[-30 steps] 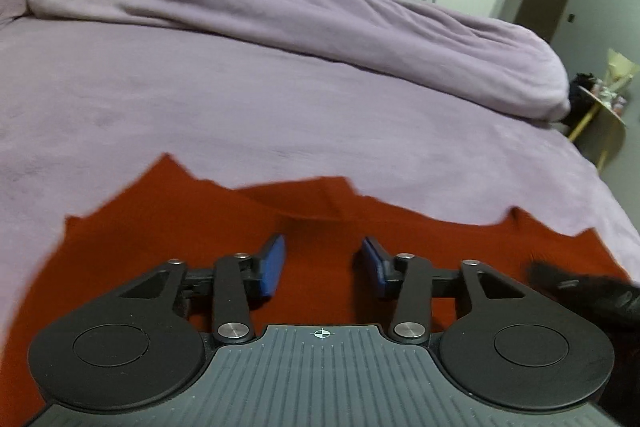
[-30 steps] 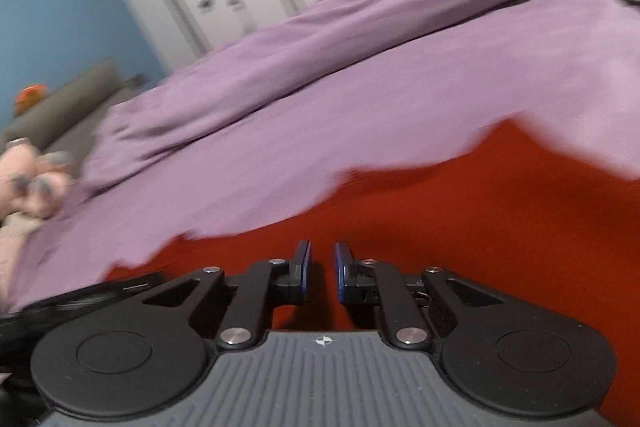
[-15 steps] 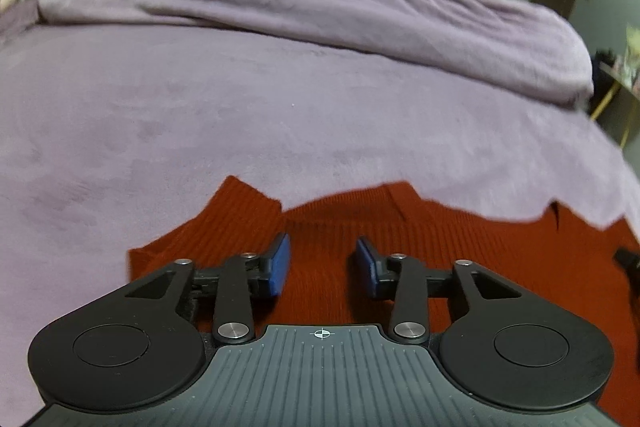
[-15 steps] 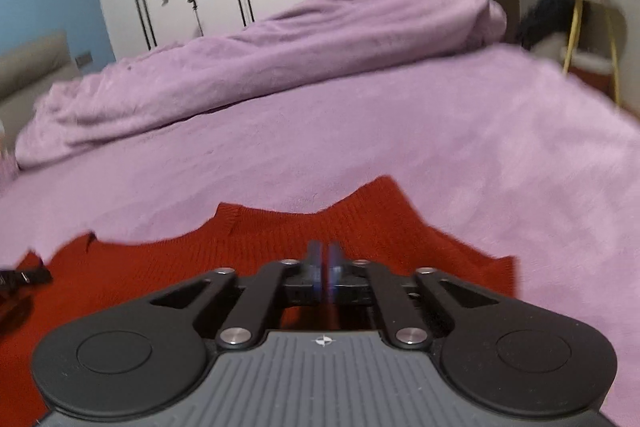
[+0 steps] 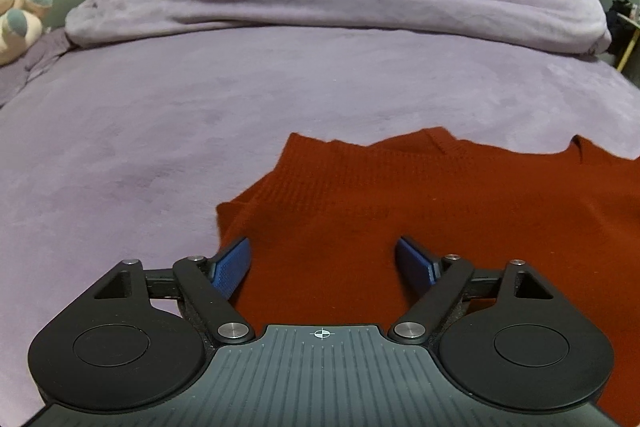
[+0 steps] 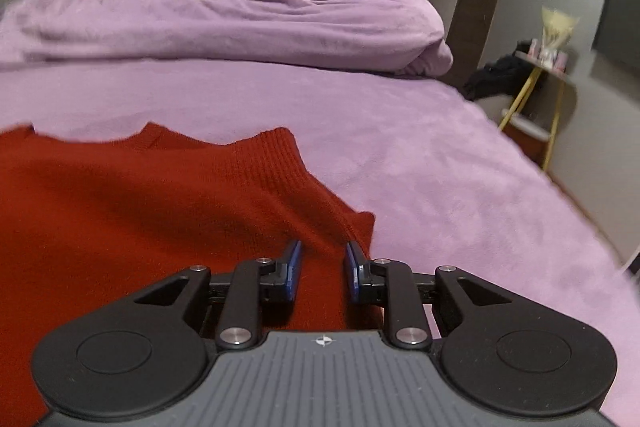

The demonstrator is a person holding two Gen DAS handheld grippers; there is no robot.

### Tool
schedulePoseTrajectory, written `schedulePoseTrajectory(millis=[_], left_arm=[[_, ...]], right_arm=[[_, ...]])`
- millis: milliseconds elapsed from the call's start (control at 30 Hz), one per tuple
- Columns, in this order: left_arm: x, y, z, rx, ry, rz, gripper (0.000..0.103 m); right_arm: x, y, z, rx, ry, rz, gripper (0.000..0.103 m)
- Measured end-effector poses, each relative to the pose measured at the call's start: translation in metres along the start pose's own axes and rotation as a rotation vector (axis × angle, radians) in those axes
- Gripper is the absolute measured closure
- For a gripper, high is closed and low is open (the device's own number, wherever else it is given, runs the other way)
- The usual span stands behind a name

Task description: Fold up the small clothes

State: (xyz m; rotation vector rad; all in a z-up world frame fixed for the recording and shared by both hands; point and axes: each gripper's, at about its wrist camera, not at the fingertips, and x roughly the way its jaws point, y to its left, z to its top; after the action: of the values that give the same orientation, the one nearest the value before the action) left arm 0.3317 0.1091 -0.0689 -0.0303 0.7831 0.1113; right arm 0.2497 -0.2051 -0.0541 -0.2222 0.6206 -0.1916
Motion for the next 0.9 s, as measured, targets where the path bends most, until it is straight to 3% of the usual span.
schedulePoseTrajectory(millis=[67,267,433,500,633,733,867,900], left_arm=[[-0.003,0.003,0.001,-0.017,0.011,0.005,0.017],[-0.023,0.023,-0.003,-0.068,0.048,0.004,0.017],[-0.046,0.066,-0.029,-0.208,0.105,-0.048,0.018],[-0.053,0.084,-0.040,-0.266,0.112,-0.100,0.019],[-0.055,0.116,-0.057,-0.461,0.162,-0.315,0.025],[-0.048,0.120,-0.059,-0.506,0.175,-0.426,0.031],[-0.028,0.114,-0.058,-0.547,0.180,-0.493,0.034],[-0.023,0.116,-0.059,-0.585,0.175,-0.511,0.043]], right_arm=[[-0.017,0.003,-0.002,0.003,-0.024,0.016,0.083],[-0.074,0.032,-0.005,0.018,-0.062,0.185,0.082],[-0.101,0.070,-0.012,0.012,-0.041,0.371,0.082],[-0.103,0.087,-0.014,-0.001,-0.028,0.407,0.082],[-0.104,0.113,-0.014,0.028,0.004,0.482,0.082],[-0.102,0.124,-0.011,0.077,0.009,0.533,0.083],[-0.095,0.138,-0.008,0.126,0.040,0.585,0.083],[-0.094,0.141,-0.008,0.131,0.047,0.590,0.083]])
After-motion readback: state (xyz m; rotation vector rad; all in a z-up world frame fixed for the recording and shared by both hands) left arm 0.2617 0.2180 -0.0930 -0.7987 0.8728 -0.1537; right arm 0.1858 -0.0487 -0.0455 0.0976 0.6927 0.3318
